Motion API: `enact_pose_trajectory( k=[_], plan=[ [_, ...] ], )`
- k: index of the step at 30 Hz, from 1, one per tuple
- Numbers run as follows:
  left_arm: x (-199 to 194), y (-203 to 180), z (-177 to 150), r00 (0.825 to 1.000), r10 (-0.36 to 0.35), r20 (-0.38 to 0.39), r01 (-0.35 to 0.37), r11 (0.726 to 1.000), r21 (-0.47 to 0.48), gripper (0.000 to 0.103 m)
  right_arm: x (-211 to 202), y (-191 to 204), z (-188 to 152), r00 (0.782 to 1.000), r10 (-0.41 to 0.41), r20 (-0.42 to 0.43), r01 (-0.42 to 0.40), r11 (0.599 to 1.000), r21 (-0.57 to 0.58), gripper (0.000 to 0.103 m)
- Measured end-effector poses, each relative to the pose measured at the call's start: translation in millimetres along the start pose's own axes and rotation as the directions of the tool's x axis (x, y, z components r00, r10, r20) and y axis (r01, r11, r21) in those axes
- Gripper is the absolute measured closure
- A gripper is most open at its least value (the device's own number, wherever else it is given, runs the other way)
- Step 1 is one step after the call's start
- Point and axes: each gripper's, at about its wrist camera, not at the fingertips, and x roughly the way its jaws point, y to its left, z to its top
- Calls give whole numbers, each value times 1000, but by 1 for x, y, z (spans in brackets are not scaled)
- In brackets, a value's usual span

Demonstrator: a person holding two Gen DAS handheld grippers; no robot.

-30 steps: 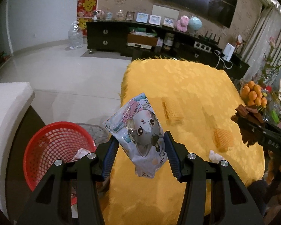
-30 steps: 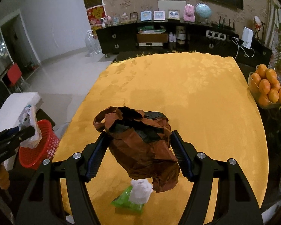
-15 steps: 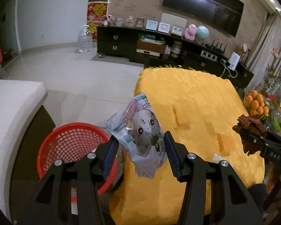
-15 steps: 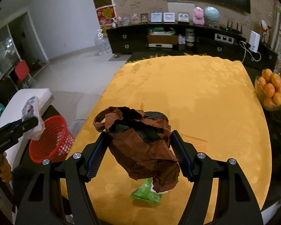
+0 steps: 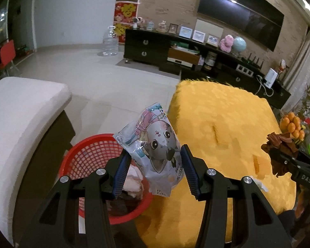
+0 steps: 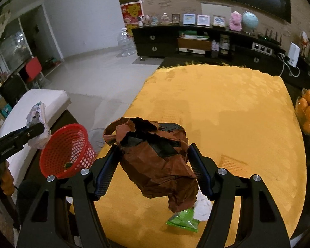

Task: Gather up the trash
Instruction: 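Carry the snack bag and brown bag to the red basket with both grippers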

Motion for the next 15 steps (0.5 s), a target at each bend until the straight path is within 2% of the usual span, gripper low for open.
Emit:
enact_pose_trajectory(
  k=[15],
  plan=[
    [0, 42, -8, 998, 55, -7, -55, 996, -67, 55, 26, 57, 17, 996, 75, -41, -78, 992, -101, 37]
  ],
)
